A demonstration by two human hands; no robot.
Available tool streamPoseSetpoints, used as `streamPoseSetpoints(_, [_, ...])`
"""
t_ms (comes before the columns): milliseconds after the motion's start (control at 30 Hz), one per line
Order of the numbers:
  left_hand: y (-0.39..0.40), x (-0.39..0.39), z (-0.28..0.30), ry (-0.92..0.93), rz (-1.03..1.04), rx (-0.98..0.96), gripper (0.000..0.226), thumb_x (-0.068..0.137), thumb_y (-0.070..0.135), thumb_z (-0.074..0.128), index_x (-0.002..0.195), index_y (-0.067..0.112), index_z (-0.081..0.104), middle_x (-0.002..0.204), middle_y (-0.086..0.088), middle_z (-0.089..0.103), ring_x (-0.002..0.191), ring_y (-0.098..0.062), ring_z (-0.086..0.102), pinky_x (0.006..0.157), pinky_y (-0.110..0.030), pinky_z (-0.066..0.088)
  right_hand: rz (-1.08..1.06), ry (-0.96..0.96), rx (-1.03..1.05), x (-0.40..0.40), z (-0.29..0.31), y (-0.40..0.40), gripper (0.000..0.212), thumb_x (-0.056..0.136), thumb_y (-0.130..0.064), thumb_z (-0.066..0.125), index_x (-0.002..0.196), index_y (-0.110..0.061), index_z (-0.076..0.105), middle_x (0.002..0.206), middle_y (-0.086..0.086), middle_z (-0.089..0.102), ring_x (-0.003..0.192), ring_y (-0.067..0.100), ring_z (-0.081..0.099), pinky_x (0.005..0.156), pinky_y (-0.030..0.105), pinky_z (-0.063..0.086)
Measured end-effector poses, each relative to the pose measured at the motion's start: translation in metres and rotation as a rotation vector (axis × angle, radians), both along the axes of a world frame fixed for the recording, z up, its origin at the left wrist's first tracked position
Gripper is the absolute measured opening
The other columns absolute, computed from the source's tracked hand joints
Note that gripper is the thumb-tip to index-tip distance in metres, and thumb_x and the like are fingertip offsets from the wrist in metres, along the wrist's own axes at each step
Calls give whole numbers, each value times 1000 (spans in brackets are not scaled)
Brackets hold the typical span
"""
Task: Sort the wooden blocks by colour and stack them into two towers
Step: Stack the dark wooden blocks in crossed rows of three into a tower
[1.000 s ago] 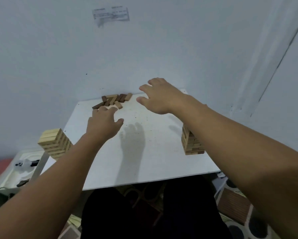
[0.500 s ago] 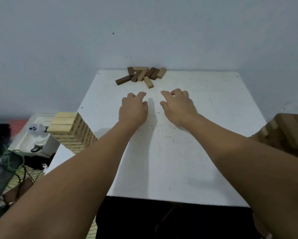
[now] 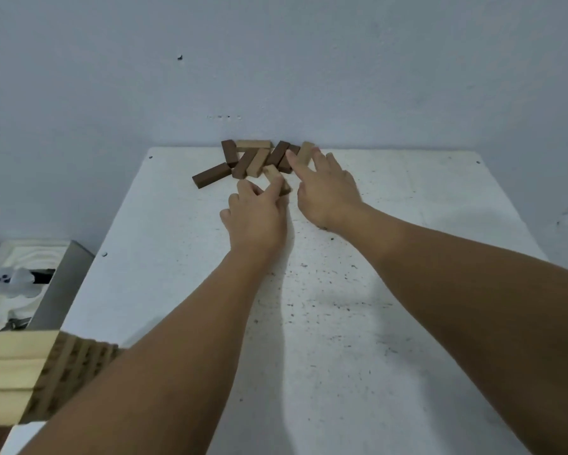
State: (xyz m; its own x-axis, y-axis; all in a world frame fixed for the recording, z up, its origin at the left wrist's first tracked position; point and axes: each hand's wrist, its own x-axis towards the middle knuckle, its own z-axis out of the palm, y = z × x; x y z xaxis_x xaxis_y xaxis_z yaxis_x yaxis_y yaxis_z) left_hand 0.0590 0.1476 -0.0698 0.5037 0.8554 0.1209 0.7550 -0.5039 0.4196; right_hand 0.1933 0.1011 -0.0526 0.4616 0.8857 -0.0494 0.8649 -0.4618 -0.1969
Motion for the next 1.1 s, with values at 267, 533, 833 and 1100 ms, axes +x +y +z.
streamPoseSetpoints(267, [6,-2,7,-112,10,-135,34,109,28,47,132,44,66,116,1,39,109,-26,49,101,-41,34,51,-23,16,2,5,5,66,96,-11,46,156,-33,31,163,2,30,143,28,36,122,59,17])
streamPoseSetpoints(533, [-20,-19,32,68,-34,-74,46,102,8,46,118,44,70,139,3,50,127,-28,38,100,-40,24,30,-20,67,-25,8,-56,74,91,0,47,154,-39,37,157,-8,40,141,24,39,123,59,13])
streamPoseSetpoints(833, [-96,-80,49,267,-154,-17,51,89,0,37,111,35,67,105,11,68,100,-20,35,93,-38,27,13,40,109,-94,4,-152,71,95,-5,47,154,-43,37,162,-12,33,140,25,37,124,53,10])
streamPoseSetpoints(1100, [-164,-144,31,145,-303,-83,60,91,2,36,116,43,71,105,18,70,106,-22,50,91,-35,32,36,94,260,-143,-9,-239,57,100,-9,47,146,-43,53,157,-12,45,125,27,45,123,52,15])
